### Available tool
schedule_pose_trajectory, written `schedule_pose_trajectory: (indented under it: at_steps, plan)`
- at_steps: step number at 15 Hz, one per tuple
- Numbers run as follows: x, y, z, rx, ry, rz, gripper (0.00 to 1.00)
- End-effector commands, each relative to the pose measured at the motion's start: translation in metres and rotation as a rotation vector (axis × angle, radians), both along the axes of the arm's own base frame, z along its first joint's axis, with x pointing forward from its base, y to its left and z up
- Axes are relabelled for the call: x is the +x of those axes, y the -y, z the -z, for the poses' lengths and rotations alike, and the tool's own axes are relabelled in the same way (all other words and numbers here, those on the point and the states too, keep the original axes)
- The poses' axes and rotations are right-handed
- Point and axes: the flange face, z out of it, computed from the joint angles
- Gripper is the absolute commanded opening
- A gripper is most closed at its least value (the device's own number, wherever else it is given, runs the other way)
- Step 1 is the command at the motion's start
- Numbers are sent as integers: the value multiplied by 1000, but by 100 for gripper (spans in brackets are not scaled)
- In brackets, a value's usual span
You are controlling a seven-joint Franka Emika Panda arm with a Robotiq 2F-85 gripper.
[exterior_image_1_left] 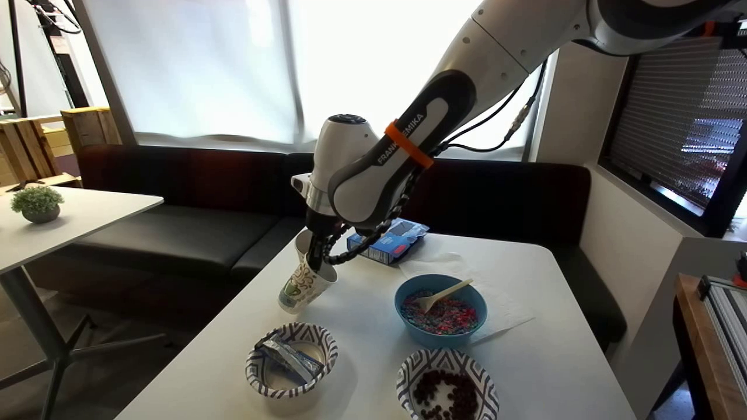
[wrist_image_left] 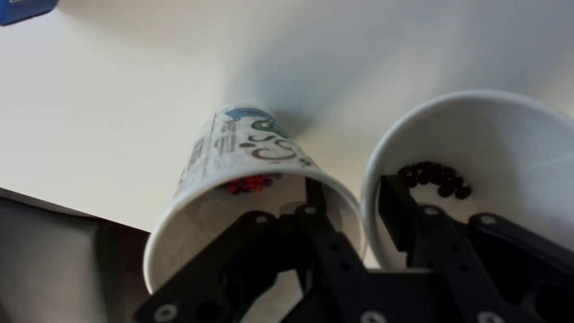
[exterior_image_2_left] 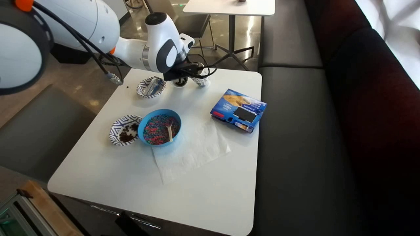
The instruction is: Move the blue bowl and the paper cups to the front
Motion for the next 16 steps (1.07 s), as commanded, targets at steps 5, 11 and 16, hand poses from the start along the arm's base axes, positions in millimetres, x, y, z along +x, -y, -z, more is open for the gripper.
schedule_pose_trajectory:
  at_steps: [5,11,16]
  plan:
    - [-3,-4,-6,-2,49,-2,0]
    - [-11,-8,-11,-44,15,-17,1]
    - [-21,-9,-31,-62,-19,-23,1]
